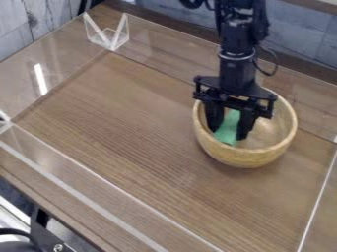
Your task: Move green stick from inside the wooden bowl to the table next to it
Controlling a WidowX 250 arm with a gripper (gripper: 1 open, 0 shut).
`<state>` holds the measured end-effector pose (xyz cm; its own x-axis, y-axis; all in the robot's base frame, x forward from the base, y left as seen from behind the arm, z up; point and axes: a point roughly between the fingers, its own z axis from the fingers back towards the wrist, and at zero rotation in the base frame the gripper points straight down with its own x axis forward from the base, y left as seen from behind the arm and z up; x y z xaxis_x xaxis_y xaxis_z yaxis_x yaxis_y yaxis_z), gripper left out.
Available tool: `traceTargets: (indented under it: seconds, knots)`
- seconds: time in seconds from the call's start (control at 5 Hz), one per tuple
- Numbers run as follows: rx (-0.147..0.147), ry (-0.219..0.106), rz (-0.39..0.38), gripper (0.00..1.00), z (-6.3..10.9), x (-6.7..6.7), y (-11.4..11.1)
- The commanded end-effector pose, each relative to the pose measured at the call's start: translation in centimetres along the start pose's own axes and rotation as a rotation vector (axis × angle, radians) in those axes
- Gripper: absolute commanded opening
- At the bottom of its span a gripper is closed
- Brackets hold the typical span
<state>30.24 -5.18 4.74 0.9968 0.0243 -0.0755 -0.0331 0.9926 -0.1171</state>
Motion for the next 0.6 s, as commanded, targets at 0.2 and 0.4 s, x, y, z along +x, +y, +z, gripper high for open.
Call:
traceTargets:
  seconds: [0.2,0.4]
  knots:
    - [-0.019,-0.095,-0.005,0.0,4.16,0.64,-0.82]
    - [-0.021,-0.089,-0.035,0.0,4.24,0.19,-0.96]
